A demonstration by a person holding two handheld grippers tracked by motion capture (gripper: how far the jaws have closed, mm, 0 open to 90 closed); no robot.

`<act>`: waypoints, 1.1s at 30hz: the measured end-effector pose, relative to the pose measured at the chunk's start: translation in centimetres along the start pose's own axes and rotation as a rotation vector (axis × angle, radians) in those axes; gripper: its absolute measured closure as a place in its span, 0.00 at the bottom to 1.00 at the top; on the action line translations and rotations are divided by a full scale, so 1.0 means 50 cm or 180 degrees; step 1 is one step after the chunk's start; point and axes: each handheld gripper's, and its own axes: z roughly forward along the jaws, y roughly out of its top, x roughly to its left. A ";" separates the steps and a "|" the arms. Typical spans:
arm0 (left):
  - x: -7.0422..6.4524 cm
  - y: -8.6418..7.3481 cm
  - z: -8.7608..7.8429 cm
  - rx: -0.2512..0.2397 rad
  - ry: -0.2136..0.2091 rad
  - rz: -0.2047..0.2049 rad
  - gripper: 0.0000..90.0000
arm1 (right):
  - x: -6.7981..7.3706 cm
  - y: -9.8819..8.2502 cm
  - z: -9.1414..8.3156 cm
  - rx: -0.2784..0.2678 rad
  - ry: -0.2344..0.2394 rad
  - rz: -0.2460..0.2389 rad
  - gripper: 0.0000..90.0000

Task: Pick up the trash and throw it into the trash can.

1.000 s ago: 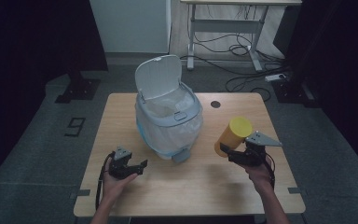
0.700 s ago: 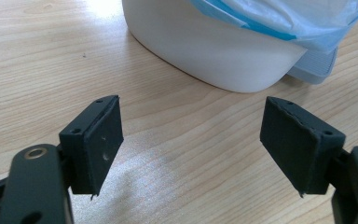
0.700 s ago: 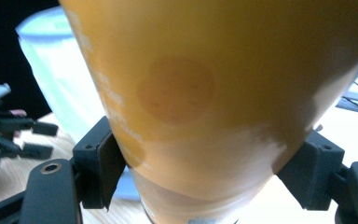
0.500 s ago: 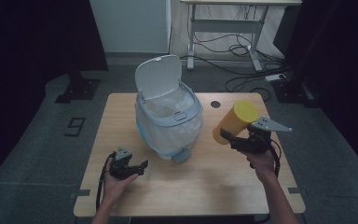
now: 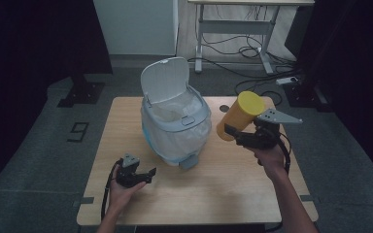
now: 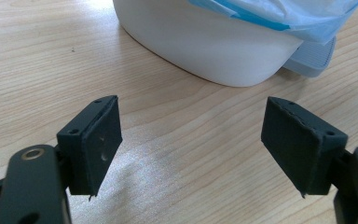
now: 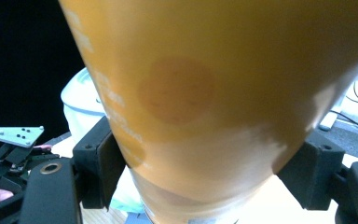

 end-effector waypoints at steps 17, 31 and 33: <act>-0.003 0.000 -0.001 0.0013 -0.0031 0.0021 0.23 | 0.014 0.045 0.035 0.0029 0.0013 -0.0028 0.26; -0.002 -0.001 0.001 0.0022 -0.0083 -0.0014 0.24 | 0.025 0.063 0.061 0.0047 0.0087 -0.0101 0.26; -0.002 0.000 0.001 0.0028 -0.0085 -0.0006 0.24 | 0.028 0.068 0.065 0.0066 0.0104 -0.0117 0.26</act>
